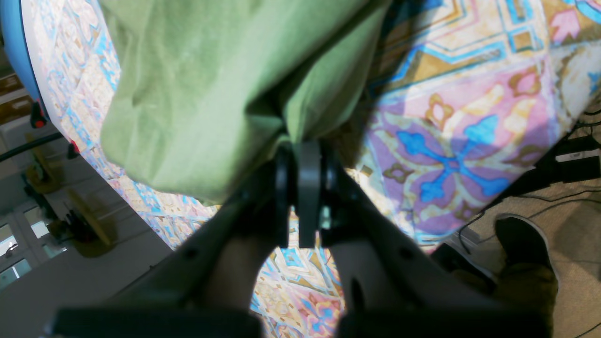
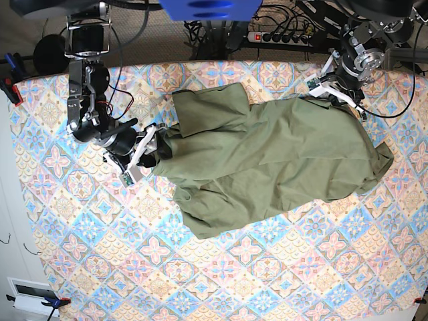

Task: Layout the t-shirt on the table in an organized manner, then fold the t-shirt properly

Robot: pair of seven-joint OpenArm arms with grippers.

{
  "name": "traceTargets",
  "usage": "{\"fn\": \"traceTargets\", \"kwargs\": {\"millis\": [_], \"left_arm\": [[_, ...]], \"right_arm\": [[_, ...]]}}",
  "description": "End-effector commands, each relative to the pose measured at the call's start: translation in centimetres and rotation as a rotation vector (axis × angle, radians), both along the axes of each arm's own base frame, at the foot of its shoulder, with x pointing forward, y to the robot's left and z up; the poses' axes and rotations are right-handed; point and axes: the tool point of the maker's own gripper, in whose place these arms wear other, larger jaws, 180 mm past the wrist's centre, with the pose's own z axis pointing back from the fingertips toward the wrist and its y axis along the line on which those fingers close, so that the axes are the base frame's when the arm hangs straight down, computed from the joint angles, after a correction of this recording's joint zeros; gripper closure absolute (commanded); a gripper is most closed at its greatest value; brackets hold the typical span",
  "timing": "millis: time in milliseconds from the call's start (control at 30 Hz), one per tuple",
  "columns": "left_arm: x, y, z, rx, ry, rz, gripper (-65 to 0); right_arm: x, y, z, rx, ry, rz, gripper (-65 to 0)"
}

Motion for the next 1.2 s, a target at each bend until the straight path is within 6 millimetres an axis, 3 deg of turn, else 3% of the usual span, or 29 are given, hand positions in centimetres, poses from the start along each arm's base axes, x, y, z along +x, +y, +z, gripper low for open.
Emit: {"fn": "traceTargets", "kwargs": {"millis": [0,233,433,500,533,733,967,1067,1167], "left_arm": [[0.7,0.4,0.8,0.016,-0.034,-0.009,0.0],[0.8,0.4,0.9,0.017,-0.035,-0.009,0.0],[0.8,0.4,0.9,0.017,-0.036,-0.008,0.0],[0.8,0.4,0.9,0.016,-0.038,-0.008,0.0],[0.9,0.4,0.9,0.017,-0.039,-0.005,0.0],[1.8,0.6,1.3,0.02,-0.065,-0.002,0.0],[3.4,0.1,2.2,0.003,-0.115,0.008,0.0],[4.1,-0.4,2.5,-0.021,-0.139,0.022,0.0],[4.4,-0.6,2.6,-0.026,-0.147,0.023,0.0]], "right_arm": [[0.7,0.0,1.2,0.006,-0.044,0.004,-28.1],[0.4,0.9,1.0,0.008,-0.036,0.032,-26.6],[0.4,0.1,-0.7,0.024,0.009,-0.003,-7.5],[1.2,0.0,-0.4,0.041,-0.015,-0.019,0.0],[2.1,-0.3,0.4,0.048,-0.046,-0.034,0.0],[4.8,-7.1,4.8,0.187,-0.153,-0.261,-0.9],[4.8,-15.5,5.2,0.236,-0.153,-0.454,-0.9],[4.8,-17.3,5.7,0.222,-0.167,-0.487,-0.9],[5.9,-17.5,6.4,0.234,-0.184,-0.488,-1.0]]}}
